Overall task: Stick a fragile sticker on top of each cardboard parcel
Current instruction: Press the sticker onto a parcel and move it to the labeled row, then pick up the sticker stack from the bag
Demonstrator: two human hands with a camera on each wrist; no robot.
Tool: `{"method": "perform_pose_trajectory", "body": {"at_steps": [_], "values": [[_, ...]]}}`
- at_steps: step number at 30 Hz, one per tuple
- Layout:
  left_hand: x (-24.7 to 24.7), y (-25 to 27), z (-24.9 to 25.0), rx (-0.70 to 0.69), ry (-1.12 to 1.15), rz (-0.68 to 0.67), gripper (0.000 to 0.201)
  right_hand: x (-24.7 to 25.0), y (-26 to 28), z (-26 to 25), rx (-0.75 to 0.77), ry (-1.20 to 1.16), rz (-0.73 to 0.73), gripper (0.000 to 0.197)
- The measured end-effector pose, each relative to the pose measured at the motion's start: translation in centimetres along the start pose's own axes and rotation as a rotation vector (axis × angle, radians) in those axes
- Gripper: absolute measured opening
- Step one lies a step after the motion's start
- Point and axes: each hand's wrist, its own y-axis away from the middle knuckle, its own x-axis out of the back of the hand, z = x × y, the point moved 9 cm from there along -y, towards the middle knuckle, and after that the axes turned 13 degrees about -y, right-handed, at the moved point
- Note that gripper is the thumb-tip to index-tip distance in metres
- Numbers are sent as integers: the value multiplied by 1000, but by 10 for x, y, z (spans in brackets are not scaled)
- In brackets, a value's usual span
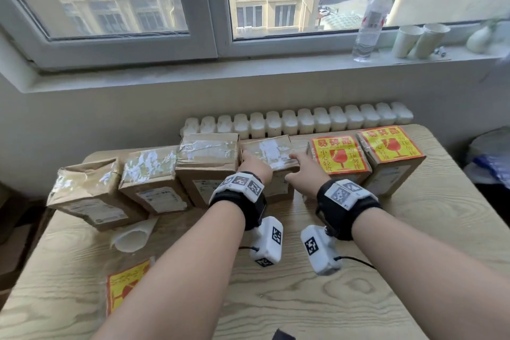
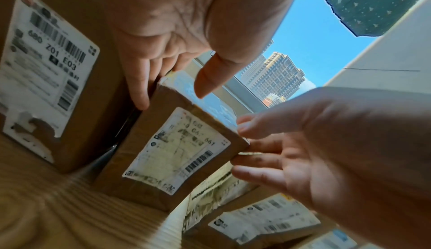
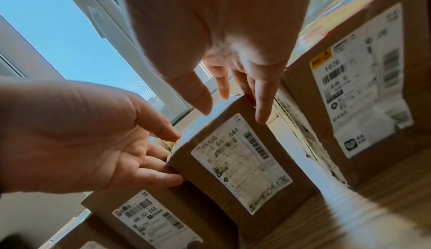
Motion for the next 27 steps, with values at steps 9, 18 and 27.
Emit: {"method": "perform_pose_trajectory", "body": {"at_steps": [9, 18, 27], "values": [[-8, 4, -11, -139, 13, -57, 76, -9, 33, 11, -89, -88, 40, 73], [-20, 7, -56, -109, 140, -65, 17, 1, 73, 35, -132, -83, 115, 43], [-56, 49, -110, -29, 255, -133, 28, -10, 121, 67, -102, 72, 115, 27]]}}
